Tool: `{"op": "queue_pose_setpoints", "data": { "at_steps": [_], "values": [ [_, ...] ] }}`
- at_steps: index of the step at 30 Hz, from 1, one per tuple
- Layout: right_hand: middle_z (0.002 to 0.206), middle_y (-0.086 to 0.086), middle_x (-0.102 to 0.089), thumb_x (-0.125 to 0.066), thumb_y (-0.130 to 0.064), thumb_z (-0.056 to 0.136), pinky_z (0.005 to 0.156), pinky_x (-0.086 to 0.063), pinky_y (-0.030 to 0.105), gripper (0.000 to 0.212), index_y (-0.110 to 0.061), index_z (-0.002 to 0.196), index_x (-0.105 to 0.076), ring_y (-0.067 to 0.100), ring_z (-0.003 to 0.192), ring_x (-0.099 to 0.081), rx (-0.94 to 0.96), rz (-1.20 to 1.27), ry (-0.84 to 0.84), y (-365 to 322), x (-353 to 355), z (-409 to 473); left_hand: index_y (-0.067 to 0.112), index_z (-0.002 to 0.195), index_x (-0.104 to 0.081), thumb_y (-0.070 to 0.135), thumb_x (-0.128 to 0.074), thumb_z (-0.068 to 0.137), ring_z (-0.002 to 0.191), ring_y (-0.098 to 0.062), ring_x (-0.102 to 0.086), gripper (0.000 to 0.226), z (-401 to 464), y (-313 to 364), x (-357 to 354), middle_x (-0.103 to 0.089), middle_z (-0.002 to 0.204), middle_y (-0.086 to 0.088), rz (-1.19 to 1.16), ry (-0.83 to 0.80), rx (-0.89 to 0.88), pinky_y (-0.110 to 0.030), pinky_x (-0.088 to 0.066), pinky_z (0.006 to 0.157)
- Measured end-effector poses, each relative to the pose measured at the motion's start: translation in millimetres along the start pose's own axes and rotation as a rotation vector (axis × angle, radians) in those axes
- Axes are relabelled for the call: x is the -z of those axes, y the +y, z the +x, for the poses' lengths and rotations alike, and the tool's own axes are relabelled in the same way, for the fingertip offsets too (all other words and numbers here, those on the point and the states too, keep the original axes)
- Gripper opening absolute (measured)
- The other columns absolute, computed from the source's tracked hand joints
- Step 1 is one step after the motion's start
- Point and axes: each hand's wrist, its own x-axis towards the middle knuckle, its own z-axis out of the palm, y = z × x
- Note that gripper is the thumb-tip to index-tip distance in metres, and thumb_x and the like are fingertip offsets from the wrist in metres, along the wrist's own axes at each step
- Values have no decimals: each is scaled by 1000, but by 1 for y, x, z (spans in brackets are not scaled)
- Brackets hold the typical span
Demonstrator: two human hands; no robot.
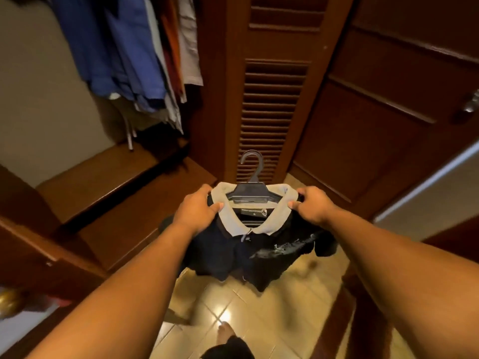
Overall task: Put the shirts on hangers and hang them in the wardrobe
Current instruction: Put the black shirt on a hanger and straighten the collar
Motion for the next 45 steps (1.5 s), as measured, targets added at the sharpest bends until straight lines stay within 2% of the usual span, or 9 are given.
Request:
{"op": "queue_pose_setpoints", "data": {
  "at_steps": [4,11,14,20,23,26,29,36,45],
  "values": [
    [92,1,-62,-61,-20,94,69,-36,26,6,-15,95,-63,19,91,-56,110,33,-19,-36,18,53,28,116,-51,39,-67,86,103,-24,-59,36,32,2,29,-62,114,-1,-46,77,82,-45,-53,87],
    [109,2,-66,-62,-21,92,84,-42,31,23,-12,113,-66,19,103,-56,303,38,-86,-108,45,146,23,107,-59,36,-71,84,98,-19,-59,29,77,4,89,-65,102,3,-148,236,176,-37,-48,85],
    [103,1,-66,-64,-24,91,80,-43,33,15,-15,103,-67,18,98,-58,408,16,-123,-145,60,185,20,105,-60,32,-71,84,93,-17,-59,26,96,8,117,-64,98,3,-167,319,207,-30,-43,76],
    [92,6,-68,-70,-28,87,81,-49,41,13,-15,86,-67,24,89,-62,625,-19,-175,-226,112,250,21,117,-57,37,-69,85,97,-19,-60,38,140,31,188,-64,109,-1,-115,470,263,-40,-51,88],
    [87,5,-67,-70,-24,87,77,-48,38,11,-18,79,-65,23,86,-62,747,-12,-191,-268,145,270,20,123,-55,35,-68,87,100,-18,-57,41,155,53,226,-62,115,-3,-118,563,258,-33,-48,86],
    [87,3,-67,-70,-22,87,78,-46,35,8,-19,82,-66,19,87,-61,878,-14,-216,-308,180,281,20,123,-55,35,-67,88,96,-15,-56,40,161,73,264,-62,114,-2,-71,669,244,-29,-45,81],
    [95,15,-69,-72,-23,85,82,-49,41,17,-7,91,-68,22,87,-62,985,-6,-199,-345,215,281,21,125,-54,39,-65,88,97,-15,-55,42,161,92,304,-62,115,-1,28,766,237,-29,-45,81],
    [97,7,-70,-72,-30,84,90,-52,45,19,-16,97,-68,24,95,-65,1172,-25,-131,-418,296,257,23,126,-52,45,-62,88,107,-21,-57,44,156,138,391,-62,119,-2,187,987,178,-38,-49,88],
    [95,11,-69,-72,-34,83,80,-53,41,26,-11,94,-67,23,86,-65,1334,-90,96,-483,375,199,24,118,-51,42,-57,92,101,-19,-57,33,152,183,471,-62,110,3,230,1261,112,-41,-47,89]
  ]
}}
